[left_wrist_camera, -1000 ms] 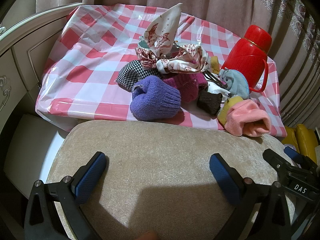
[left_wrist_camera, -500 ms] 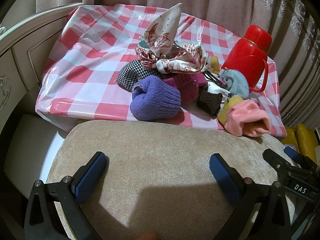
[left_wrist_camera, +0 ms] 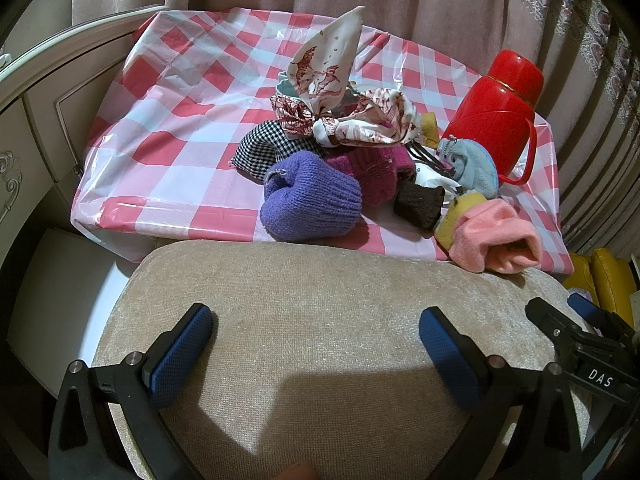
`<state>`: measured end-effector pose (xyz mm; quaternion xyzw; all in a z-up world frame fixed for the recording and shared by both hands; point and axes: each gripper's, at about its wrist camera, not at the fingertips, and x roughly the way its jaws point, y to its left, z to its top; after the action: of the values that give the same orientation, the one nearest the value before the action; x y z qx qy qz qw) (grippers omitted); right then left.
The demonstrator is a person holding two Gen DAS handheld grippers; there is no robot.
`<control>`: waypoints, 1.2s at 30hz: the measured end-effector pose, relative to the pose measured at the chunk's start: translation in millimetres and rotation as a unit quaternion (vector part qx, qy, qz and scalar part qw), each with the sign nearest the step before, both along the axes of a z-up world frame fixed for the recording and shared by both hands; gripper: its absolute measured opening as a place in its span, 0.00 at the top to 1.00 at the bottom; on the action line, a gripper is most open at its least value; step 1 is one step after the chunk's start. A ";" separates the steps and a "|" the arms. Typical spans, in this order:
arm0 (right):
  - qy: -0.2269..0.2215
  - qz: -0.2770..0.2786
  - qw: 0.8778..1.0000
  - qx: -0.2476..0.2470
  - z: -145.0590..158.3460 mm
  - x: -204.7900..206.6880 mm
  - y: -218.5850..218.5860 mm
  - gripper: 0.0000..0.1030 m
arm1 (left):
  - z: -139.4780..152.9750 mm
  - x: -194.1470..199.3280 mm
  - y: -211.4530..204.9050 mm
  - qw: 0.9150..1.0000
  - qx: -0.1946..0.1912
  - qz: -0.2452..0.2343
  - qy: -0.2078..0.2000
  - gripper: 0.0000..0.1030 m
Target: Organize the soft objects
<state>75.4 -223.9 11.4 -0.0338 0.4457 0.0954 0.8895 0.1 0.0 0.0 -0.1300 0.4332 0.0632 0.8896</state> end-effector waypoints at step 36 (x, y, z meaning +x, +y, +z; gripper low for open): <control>0.068 0.148 0.986 -0.020 2.6 55.3 44.8 0.00 | -19.4 106.6 17.6 0.995 -0.014 0.008 0.099 0.36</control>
<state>130.7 -179.1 13.9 -0.1107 0.4968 0.2194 0.8323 106.7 17.6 -19.4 -0.1391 0.5185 0.0768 0.8402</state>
